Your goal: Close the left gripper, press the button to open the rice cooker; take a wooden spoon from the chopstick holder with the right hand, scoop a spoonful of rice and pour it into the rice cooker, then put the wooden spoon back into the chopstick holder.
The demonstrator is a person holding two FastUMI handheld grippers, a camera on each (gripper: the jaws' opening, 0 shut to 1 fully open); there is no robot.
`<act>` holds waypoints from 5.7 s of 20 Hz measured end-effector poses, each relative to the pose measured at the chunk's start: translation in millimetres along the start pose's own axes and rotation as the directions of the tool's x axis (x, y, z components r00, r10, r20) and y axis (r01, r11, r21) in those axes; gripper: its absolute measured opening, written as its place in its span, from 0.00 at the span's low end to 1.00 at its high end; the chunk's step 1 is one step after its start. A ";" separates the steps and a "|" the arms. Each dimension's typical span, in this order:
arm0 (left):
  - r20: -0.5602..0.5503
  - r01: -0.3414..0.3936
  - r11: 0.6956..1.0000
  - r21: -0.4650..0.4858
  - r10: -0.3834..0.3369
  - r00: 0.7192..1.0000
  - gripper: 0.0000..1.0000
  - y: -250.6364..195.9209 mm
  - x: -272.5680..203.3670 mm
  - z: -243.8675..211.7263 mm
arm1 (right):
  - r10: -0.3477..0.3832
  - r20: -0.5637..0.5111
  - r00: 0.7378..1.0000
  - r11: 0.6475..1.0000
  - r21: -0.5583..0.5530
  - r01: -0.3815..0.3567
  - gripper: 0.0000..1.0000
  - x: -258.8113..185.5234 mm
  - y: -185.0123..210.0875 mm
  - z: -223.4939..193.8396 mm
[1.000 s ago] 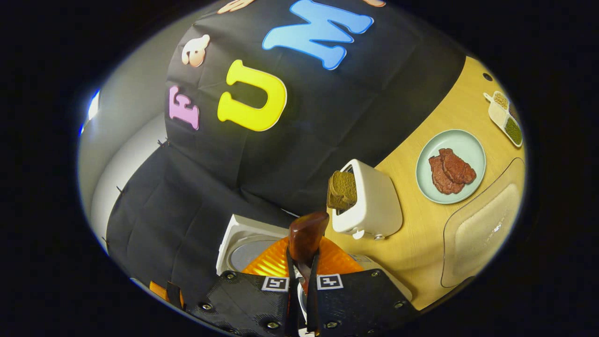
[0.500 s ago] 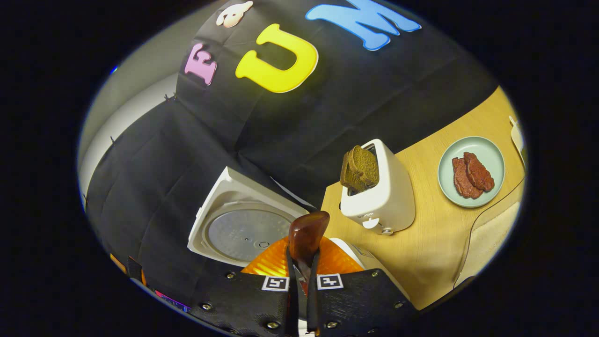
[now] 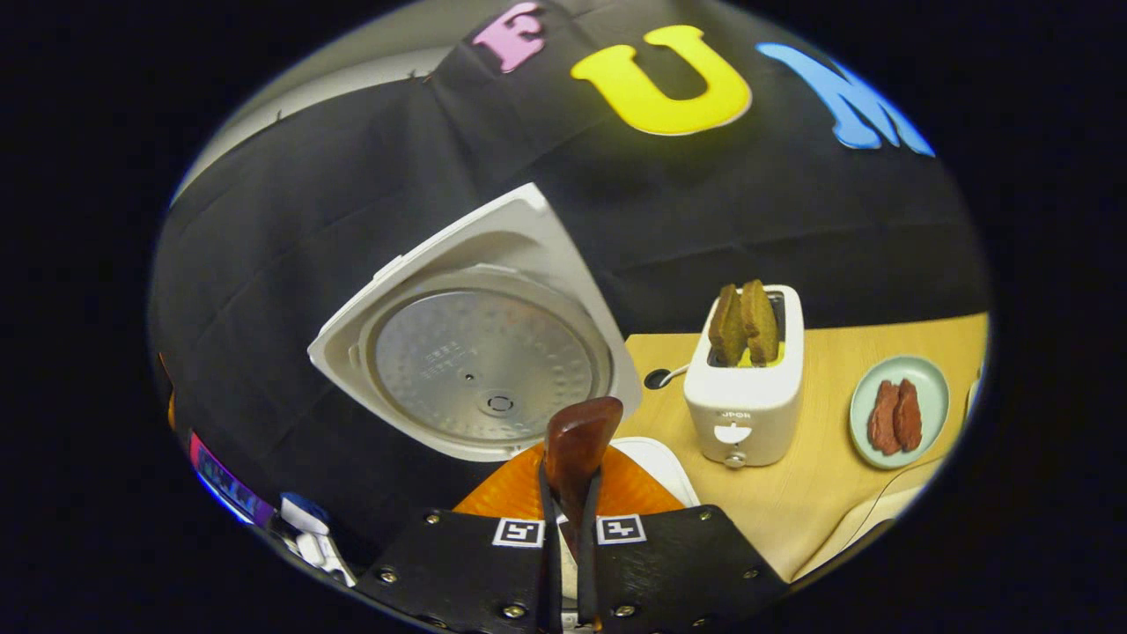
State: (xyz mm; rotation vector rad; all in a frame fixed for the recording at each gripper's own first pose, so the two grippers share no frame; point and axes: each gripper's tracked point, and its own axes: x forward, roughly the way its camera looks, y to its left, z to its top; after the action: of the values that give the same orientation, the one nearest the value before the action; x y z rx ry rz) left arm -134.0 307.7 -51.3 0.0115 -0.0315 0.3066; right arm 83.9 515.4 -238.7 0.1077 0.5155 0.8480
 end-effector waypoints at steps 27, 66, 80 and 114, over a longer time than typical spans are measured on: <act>0.007 -0.046 0.997 -0.059 0.047 0.999 0.93 -0.6 -9.9 -8.1 | 0.080 0.147 0.986 0.961 0.252 -0.115 0.07 -73.3 -11.1 58.6; 0.003 0.260 0.963 -0.063 -0.261 0.965 0.94 -224.1 53.8 1.0 | -0.647 0.204 0.735 0.729 0.447 0.518 0.07 -411.8 -361.0 -24.3; -0.017 0.192 0.981 -0.041 -0.193 0.981 0.93 -196.9 36.8 4.2 | -0.764 0.038 0.644 0.598 0.416 0.685 0.07 -364.4 -418.9 -107.2; -0.143 -0.138 0.987 -0.081 0.126 0.982 0.96 40.2 268.3 -12.7 | -0.737 0.260 0.623 0.675 0.275 0.684 0.83 -446.7 -321.4 38.1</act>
State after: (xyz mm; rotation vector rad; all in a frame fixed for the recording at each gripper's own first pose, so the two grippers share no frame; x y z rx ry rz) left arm 110.0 427.1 -55.0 -0.1022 0.0913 0.4378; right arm 78.8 -24.2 -124.1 0.1735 0.2337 -0.0204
